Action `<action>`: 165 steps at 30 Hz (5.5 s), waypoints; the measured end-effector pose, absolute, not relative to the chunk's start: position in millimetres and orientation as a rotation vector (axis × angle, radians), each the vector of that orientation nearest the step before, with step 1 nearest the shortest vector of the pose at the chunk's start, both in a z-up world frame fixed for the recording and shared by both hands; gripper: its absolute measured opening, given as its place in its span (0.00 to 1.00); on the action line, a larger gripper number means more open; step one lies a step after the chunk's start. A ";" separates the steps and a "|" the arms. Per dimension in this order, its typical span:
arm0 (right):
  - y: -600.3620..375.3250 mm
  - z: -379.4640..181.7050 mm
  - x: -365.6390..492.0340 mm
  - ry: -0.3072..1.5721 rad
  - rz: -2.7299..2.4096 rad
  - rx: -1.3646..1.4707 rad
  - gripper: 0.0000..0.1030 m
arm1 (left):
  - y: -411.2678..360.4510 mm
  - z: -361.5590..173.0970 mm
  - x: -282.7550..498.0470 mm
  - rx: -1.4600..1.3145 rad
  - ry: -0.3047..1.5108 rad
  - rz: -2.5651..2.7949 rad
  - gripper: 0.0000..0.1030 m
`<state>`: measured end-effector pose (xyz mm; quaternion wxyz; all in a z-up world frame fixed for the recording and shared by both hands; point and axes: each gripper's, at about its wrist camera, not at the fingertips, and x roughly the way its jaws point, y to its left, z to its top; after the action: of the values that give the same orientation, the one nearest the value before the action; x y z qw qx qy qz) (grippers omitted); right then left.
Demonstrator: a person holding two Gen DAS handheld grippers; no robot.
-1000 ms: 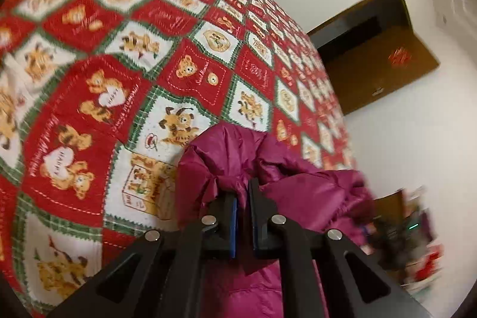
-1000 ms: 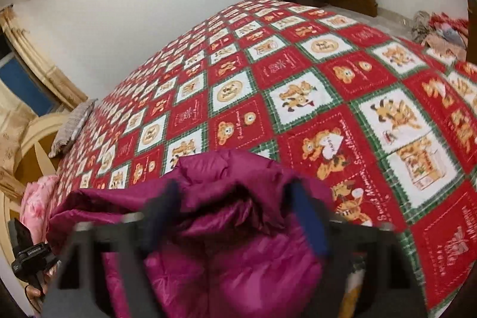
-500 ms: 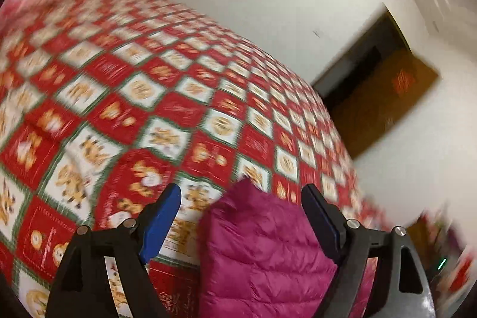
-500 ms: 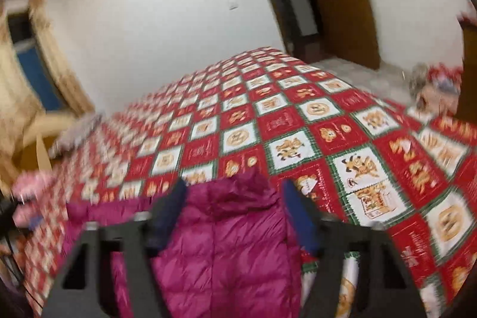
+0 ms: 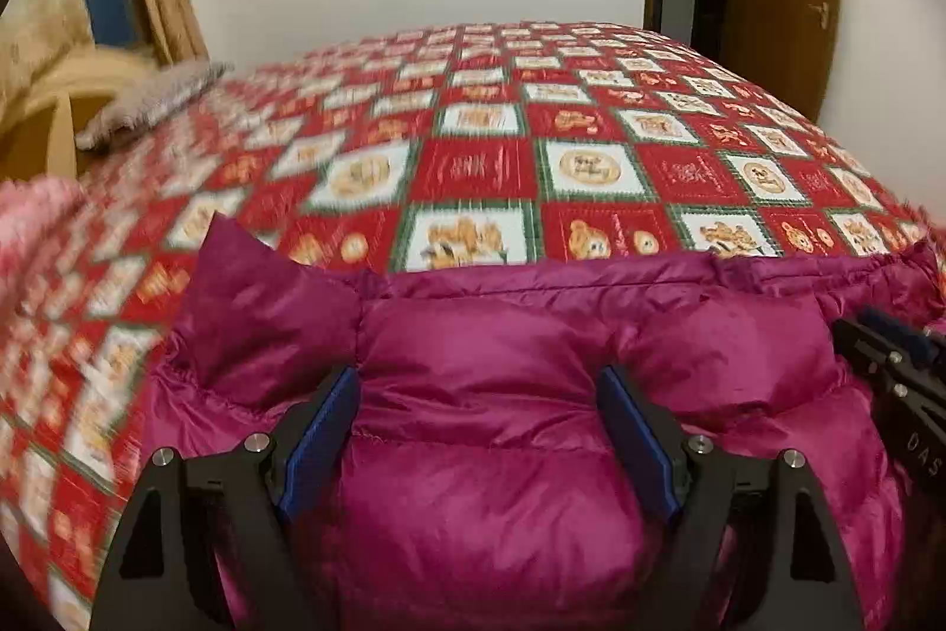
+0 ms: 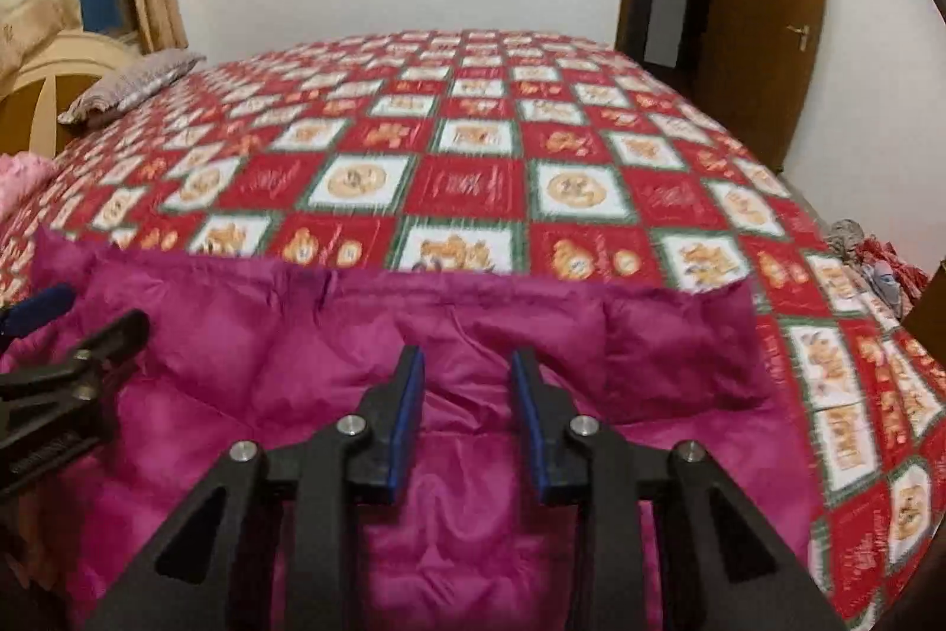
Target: Fold large clothes
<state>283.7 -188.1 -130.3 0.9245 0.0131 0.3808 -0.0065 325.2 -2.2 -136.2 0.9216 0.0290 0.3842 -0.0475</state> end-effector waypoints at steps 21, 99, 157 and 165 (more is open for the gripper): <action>-197.5 -141.6 298.9 0.810 -0.001 0.067 0.31 | -7.6 -165.1 341.5 0.028 0.825 -0.059 0.87; -58.7 -161.6 188.3 0.929 0.472 0.563 0.15 | 71.5 -36.7 143.3 -0.187 0.520 -0.481 0.15; -240.4 -148.3 179.4 0.939 0.327 0.451 0.16 | -92.9 -131.2 37.4 0.656 0.421 -0.799 0.60; -245.8 -155.5 177.6 0.937 0.328 0.492 0.15 | -25.8 -89.3 32.3 0.460 0.553 -0.989 0.62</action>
<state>177.6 -245.8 -155.5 0.8504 0.2338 0.4448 0.1559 32.3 -25.8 -89.3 0.8187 0.2159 0.2598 -0.4644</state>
